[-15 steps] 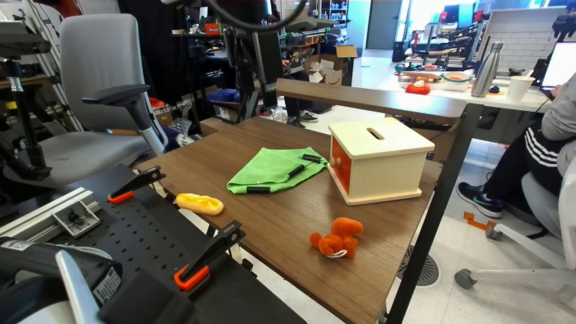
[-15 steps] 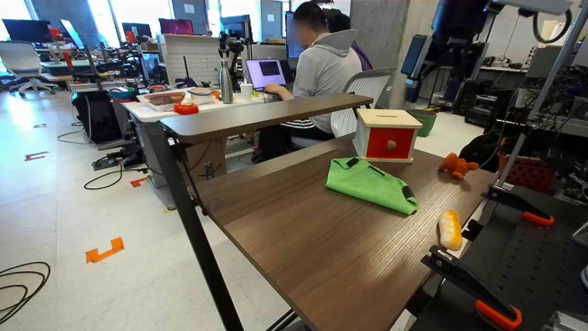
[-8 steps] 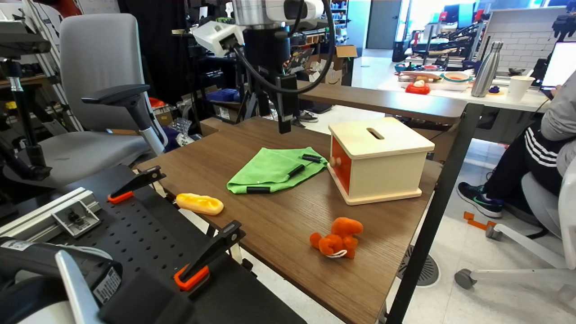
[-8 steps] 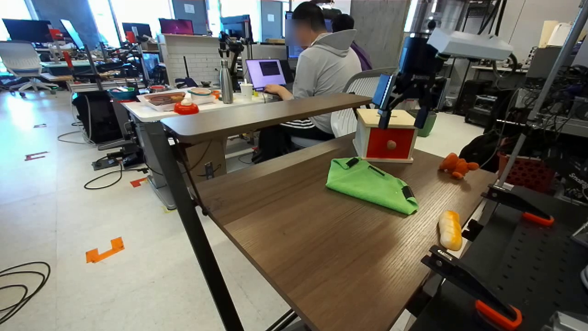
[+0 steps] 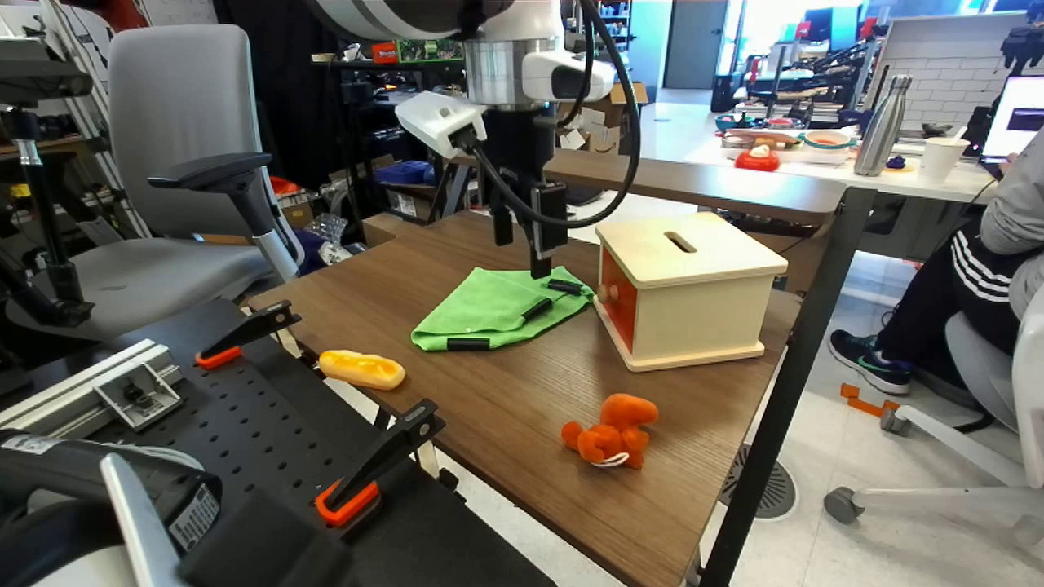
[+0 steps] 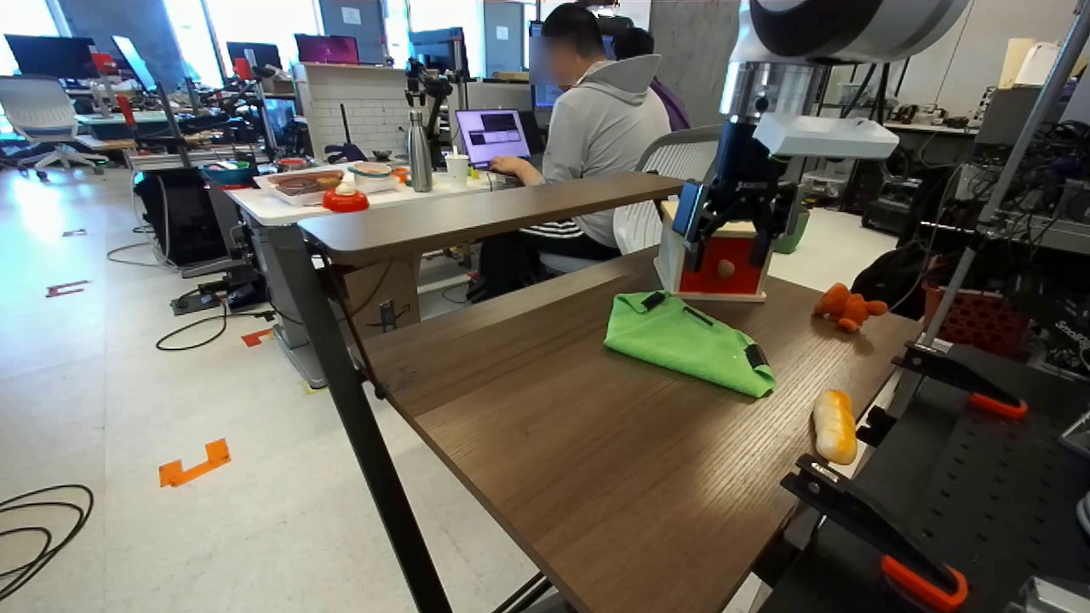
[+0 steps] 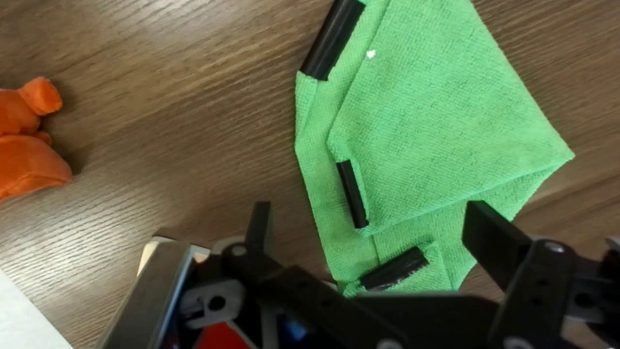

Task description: Unfold the towel

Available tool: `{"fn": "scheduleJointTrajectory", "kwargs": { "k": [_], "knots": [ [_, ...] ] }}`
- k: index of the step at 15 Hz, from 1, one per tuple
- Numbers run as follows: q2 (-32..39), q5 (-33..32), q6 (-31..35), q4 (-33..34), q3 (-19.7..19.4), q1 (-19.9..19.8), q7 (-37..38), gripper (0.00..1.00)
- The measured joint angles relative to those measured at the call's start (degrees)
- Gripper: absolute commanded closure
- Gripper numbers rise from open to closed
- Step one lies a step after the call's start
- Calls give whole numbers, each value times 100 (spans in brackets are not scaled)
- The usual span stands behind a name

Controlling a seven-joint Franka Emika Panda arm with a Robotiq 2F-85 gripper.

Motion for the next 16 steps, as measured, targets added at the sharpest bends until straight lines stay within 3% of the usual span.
{"fn": "scheduleJointTrajectory", "kwargs": {
  "k": [9, 11, 16],
  "knots": [
    [655, 0, 224, 282, -22, 1, 0, 0],
    [760, 0, 257, 338, -26, 1, 0, 8],
    [968, 0, 261, 493, -46, 1, 0, 11]
  ]
}}
